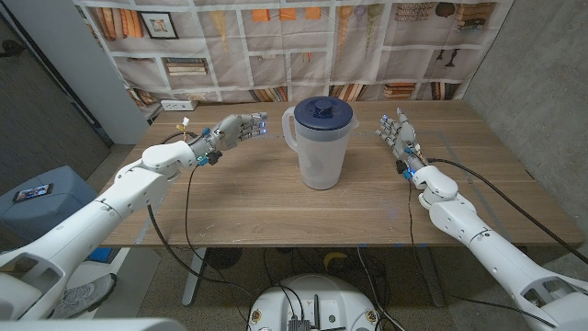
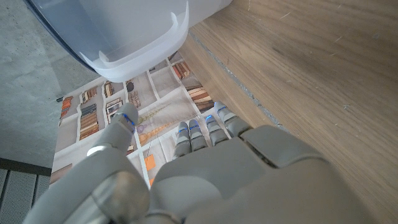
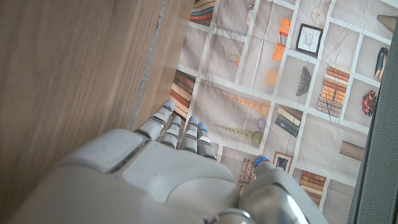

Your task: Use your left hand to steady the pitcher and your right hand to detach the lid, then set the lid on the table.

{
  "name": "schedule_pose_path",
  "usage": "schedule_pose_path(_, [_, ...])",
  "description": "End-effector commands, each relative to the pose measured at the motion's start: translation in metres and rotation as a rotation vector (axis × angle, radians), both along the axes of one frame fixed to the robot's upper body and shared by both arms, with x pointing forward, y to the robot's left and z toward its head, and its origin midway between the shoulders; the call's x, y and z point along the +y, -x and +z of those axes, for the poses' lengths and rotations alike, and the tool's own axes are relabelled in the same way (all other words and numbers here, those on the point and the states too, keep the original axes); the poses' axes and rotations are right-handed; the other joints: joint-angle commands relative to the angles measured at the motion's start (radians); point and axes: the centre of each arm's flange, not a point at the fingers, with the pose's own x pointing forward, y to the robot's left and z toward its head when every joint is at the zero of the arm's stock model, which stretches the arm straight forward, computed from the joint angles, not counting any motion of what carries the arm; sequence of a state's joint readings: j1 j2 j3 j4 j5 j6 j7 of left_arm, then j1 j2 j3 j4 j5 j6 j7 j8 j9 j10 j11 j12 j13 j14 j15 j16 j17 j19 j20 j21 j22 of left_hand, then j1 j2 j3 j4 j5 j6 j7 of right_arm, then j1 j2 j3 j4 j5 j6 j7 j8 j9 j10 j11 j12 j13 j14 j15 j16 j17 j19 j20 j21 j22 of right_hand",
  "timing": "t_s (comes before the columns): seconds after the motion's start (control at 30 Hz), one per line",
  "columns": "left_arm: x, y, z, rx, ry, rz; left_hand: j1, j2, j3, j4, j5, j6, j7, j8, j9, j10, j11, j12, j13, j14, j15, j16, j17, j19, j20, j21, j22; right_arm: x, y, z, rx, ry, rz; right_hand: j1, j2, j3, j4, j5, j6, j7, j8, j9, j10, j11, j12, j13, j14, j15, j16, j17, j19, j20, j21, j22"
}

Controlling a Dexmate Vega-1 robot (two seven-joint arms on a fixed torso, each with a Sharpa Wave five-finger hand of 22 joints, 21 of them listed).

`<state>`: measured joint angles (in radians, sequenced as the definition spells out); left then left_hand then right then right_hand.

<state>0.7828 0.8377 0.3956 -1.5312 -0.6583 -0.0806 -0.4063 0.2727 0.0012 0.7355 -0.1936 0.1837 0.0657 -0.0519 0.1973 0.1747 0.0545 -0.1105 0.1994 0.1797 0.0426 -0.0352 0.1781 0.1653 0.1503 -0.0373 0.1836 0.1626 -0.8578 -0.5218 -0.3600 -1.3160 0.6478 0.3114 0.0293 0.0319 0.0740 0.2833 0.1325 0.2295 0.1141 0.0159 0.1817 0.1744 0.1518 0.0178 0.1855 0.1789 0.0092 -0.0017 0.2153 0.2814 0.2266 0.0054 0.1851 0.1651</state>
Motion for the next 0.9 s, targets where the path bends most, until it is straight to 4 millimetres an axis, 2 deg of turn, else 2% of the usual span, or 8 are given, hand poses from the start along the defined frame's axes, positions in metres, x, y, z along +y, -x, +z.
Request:
schedule_pose_path(0.03, [0.003, 0.007, 0.007, 0.021, -0.078, -0.026, 0.020, -0.004, 0.005, -0.003, 0.007, -0.001, 0.002, 0.001, 0.004, -0.012, 0.002, -0.004, 0.002, -0.009, -0.041, -0.002, 0.003, -0.005, -0.004, -0.003, 0.003, 0.002, -0.002, 0.000, 0.005, 0.008, -0.007, 0.002, 0.032, 0.007, -0.002, 0.004, 0.002, 0.001, 0.004, 0.002, 0.007, -0.003, 0.004, 0.004, 0.009, -0.001, -0.002, 0.000, -0.001, 0.001, 0.004, 0.005])
schedule_pose_path(0.07, [0.004, 0.007, 0.010, 0.021, -0.096, -0.033, 0.031, -0.008, 0.007, -0.003, 0.008, 0.003, -0.008, 0.004, 0.005, -0.011, -0.006, -0.003, 0.003, -0.009, -0.050, -0.002, 0.003, -0.004, -0.012, -0.002, 0.003, 0.002, -0.002, 0.000, 0.005, 0.007, -0.008, 0.002, 0.032, 0.007, -0.002, 0.004, 0.002, 0.000, 0.004, 0.002, 0.007, -0.003, 0.004, 0.004, 0.009, -0.001, -0.002, 0.000, -0.001, 0.001, 0.004, 0.005])
schedule_pose_path(0.23, [0.006, 0.001, 0.019, 0.021, -0.141, -0.061, 0.050, -0.016, 0.012, -0.003, 0.011, 0.006, -0.015, 0.006, 0.006, -0.008, -0.016, -0.001, 0.003, -0.006, -0.055, 0.000, 0.004, -0.003, -0.011, -0.002, 0.002, 0.002, -0.001, -0.001, 0.008, 0.006, -0.010, 0.002, 0.032, 0.007, -0.002, 0.004, 0.002, 0.000, 0.004, 0.002, 0.007, -0.002, 0.004, 0.004, 0.009, -0.001, -0.002, -0.001, -0.001, 0.002, 0.004, 0.005])
schedule_pose_path(0.47, [0.005, -0.004, 0.028, 0.017, -0.197, -0.056, 0.110, -0.037, 0.030, -0.004, 0.016, 0.034, -0.042, 0.018, 0.007, 0.020, -0.042, 0.009, 0.005, 0.027, -0.094, 0.008, 0.004, 0.014, -0.015, 0.001, 0.002, 0.004, 0.000, -0.002, 0.009, 0.004, -0.011, 0.001, 0.033, 0.008, -0.002, 0.004, 0.002, -0.001, 0.005, 0.002, 0.007, -0.003, 0.004, 0.004, 0.009, -0.001, -0.002, -0.002, -0.001, 0.004, 0.004, 0.005])
schedule_pose_path(0.9, [-0.003, -0.017, 0.045, 0.031, -0.304, -0.130, 0.154, -0.052, 0.045, -0.005, 0.020, 0.033, -0.052, 0.016, 0.008, 0.012, -0.043, 0.004, 0.006, 0.013, -0.098, -0.001, 0.004, 0.014, -0.008, -0.002, 0.002, 0.002, 0.004, -0.002, 0.011, 0.004, -0.022, 0.000, 0.034, 0.010, -0.002, 0.004, 0.004, -0.002, 0.005, 0.002, 0.007, -0.003, 0.004, 0.004, 0.011, -0.001, -0.002, -0.004, -0.001, 0.007, 0.004, 0.005])
